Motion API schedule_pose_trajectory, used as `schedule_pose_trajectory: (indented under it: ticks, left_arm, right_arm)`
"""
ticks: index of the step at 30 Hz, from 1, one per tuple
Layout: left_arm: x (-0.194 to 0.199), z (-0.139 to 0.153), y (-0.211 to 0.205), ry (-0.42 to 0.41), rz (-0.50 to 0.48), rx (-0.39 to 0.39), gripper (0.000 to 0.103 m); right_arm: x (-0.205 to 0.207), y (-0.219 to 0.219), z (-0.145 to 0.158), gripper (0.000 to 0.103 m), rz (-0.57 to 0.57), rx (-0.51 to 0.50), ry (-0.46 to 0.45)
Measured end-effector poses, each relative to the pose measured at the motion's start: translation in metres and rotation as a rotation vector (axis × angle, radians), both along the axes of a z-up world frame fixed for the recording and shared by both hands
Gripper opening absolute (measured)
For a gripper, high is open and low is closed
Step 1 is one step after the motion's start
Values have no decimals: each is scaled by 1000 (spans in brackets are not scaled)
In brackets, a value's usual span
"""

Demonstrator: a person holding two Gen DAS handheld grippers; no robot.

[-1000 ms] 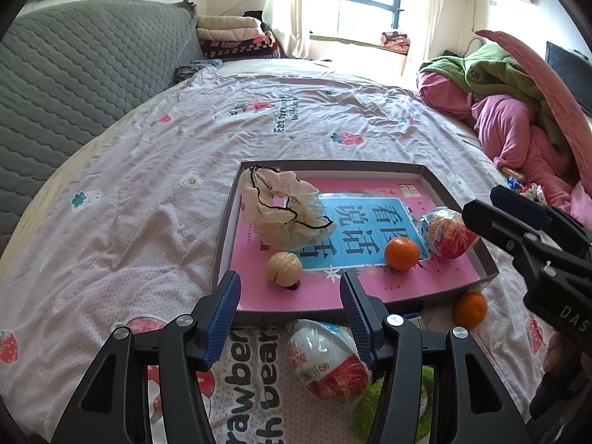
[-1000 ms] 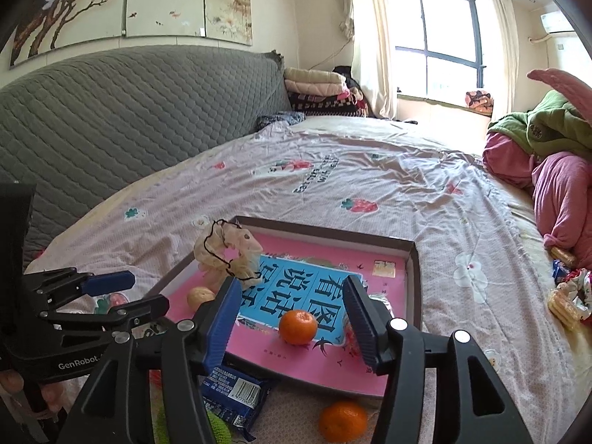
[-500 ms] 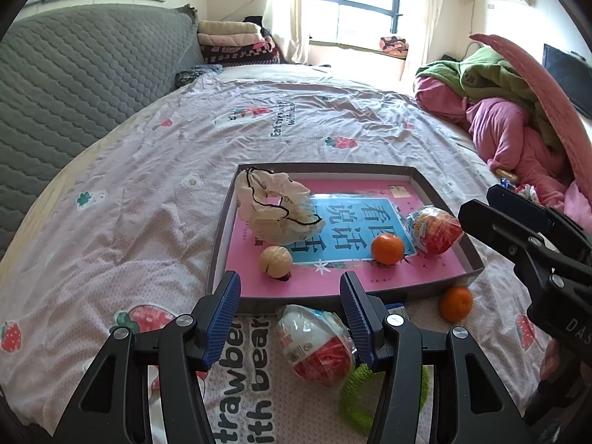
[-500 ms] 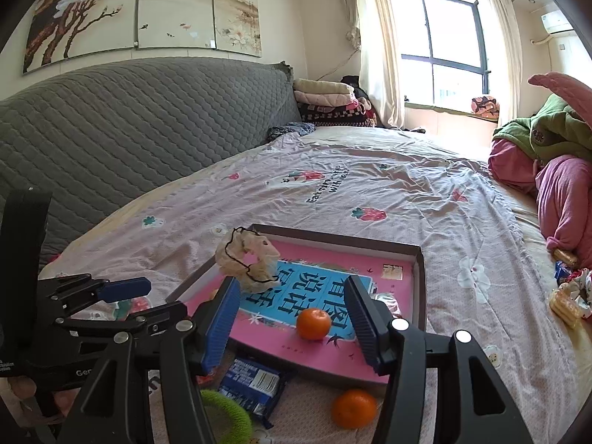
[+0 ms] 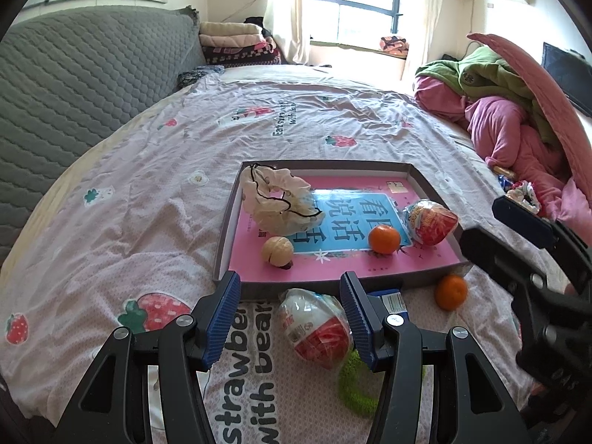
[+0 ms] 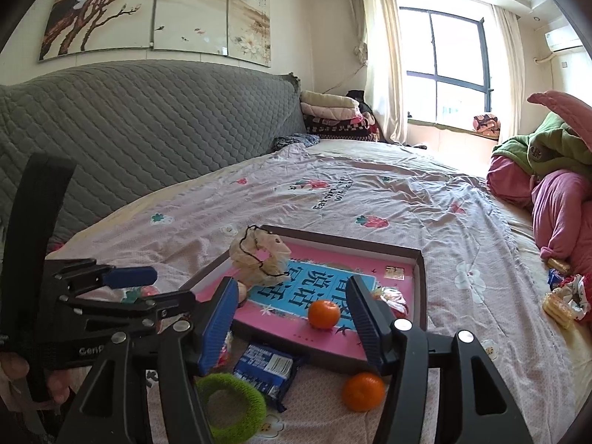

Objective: Organize objects
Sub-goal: 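Withdraw both open tools up and away from the grey box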

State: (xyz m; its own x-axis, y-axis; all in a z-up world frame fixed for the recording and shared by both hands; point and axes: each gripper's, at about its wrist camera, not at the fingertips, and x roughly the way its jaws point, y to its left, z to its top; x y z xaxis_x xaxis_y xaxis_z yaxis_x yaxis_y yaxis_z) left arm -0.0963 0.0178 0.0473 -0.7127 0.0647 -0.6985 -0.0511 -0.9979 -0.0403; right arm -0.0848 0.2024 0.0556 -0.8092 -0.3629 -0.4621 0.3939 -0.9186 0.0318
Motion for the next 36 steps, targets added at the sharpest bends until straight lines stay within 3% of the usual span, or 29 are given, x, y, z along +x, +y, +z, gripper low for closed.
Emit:
schedule_pose_trajectory:
  ticks: [10, 36]
  left_arm:
    - [11, 4, 2, 12, -5, -2, 58]
    - [32, -2, 18, -11, -65, 4, 58]
  right_arm:
    - [20, -2, -1, 65, -1, 6, 45]
    - [51, 10, -29, 67, -30, -26, -41]
